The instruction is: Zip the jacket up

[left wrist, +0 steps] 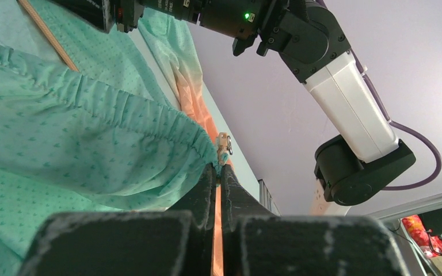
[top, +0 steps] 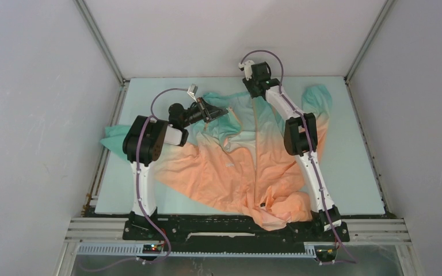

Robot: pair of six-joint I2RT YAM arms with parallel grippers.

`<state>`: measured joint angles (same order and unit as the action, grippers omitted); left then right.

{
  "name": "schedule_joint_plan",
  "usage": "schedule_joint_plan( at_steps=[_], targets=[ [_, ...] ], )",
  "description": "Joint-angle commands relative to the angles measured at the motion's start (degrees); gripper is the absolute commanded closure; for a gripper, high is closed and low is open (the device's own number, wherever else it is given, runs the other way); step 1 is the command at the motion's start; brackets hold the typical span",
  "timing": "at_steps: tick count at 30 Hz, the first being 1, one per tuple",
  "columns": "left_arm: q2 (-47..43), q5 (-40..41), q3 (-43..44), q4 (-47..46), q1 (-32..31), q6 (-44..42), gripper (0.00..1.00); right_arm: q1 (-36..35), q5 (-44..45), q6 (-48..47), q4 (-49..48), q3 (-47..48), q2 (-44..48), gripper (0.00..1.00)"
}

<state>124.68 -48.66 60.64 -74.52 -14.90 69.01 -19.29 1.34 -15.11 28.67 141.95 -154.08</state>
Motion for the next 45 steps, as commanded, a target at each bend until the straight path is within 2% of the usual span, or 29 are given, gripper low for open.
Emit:
schedule_joint_plan(
  at_steps=[1, 6, 9, 12, 15, 22, 26, 30, 34, 37, 40, 45],
  targets=[
    [-3.3, -1.16, 0.88, -3.03, -0.48, -0.09, 1.0, 0.79, 3.13, -0.83, -2.39, 1.64, 1.44, 0.83],
    [-3.36, -1.19, 0.97, -2.62, -0.65, -0.48, 1.0, 0.03, 7.35, -5.09, -6.8, -0.31, 1.59, 1.0],
    [-3.56, -1.25, 1.0, -2.18, -0.71, -0.78, 1.0, -0.34, 7.13, -5.09, -6.71, -0.66, 3.83, 1.0],
    [-3.74, -1.22, 1.01, -1.33, -0.83, -1.58, 1.0, -0.59, 3.09, -1.74, -6.26, -6.45, 11.09, 1.0],
    [-3.22, -1.31, 1.36, -0.88, -0.84, -1.55, 1.0, 0.07, -5.69, 2.65, -6.47, -17.03, 20.58, 1.0],
    [-2.69, -1.23, 1.51, -0.68, -0.84, -1.42, 1.0, 7.7, -37.49, 20.47, -5.16, -34.55, 33.02, 1.0],
    [-2.96, -1.39, 1.47, -0.59, -0.84, -1.63, 1.0, 8.99, -46.89, 19.54, -0.49, -40.63, 36.7, 1.0],
    [-3.75, -1.09, 0.94, 0.41, -0.52, -2.64, 1.0, 8.99, -50.93, 17.52, 3.3, -47.78, 39.52, 1.0],
    [-5.14, -0.8, -0.05, 2.89, 0.16, -4.85, 1.0, 7.57, -50.07, 17.9, 0.55, -54.26, 40.12, 1.0],
    [-6.74, 0.11, -1.52, 5.29, 1.56, -6.91, 1.0, 5.77, -46.87, 18.72, 0.5, -54.75, 37.79, 1.0],
    [-7.44, 0.46, -2.01, 7.09, 2.2, -8.27, 1.0, 5.87, -43.23, 23.34, -6.3, -57.86, 37.63, 1.0],
    [-8.14, 1.15, -2.38, 8.64, 2.32, -9.35, 1.0, 5.34, -27.44, 24.11, -8.72, -57.89, 39.66, 1.0]
  ],
)
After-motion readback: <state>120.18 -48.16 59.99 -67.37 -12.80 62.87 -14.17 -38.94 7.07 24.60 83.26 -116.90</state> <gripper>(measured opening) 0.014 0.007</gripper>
